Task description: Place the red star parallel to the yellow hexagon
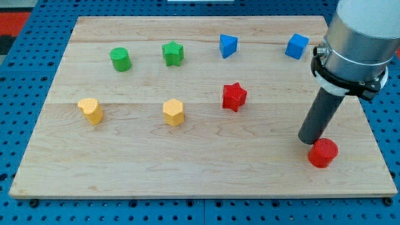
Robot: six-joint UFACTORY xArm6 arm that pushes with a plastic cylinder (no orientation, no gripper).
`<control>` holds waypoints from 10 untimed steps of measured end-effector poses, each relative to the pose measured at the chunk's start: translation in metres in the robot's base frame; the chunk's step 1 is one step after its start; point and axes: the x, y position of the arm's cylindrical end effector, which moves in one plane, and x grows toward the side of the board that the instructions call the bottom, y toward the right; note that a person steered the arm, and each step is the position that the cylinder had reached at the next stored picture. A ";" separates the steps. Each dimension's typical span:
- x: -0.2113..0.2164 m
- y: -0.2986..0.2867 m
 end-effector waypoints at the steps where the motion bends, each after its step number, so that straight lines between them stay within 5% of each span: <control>1: 0.006 -0.003; 5: -0.133 -0.101; 7: -0.100 -0.154; 10: -0.064 -0.055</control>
